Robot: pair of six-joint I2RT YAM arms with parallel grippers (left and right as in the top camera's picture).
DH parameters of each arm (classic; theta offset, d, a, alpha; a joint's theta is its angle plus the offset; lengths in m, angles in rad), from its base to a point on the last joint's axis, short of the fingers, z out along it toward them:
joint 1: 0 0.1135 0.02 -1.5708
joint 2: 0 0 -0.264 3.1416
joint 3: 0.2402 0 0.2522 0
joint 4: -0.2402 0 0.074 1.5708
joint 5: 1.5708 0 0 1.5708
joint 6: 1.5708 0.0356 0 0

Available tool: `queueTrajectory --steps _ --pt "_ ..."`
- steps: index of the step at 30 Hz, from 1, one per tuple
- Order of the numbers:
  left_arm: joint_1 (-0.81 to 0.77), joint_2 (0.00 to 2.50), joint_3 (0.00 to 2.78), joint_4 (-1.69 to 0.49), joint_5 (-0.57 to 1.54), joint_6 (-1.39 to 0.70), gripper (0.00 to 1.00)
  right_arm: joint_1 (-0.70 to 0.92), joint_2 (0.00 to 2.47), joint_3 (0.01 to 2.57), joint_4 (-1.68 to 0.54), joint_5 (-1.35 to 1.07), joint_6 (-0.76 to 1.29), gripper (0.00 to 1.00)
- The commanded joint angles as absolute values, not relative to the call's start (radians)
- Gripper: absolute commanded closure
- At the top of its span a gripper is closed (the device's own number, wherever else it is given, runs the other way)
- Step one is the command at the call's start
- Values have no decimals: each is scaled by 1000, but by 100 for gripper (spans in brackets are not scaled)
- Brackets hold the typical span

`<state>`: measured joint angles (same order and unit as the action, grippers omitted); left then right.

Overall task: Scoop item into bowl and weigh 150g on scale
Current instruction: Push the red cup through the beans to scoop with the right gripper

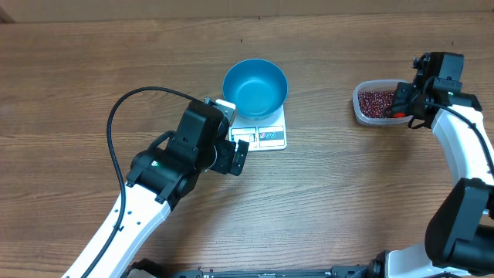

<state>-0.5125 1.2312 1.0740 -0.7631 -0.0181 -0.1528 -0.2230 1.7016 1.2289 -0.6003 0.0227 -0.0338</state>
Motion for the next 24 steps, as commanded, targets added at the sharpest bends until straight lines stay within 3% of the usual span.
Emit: queueTrajectory --steps 1,24 --pt "-511 1232 1098 -759 -7 -134 1 -232 1711 1250 -624 -35 -36 96" --pt "-511 1232 1098 -759 -7 -134 0 -232 1712 1177 -621 -197 -35 96"
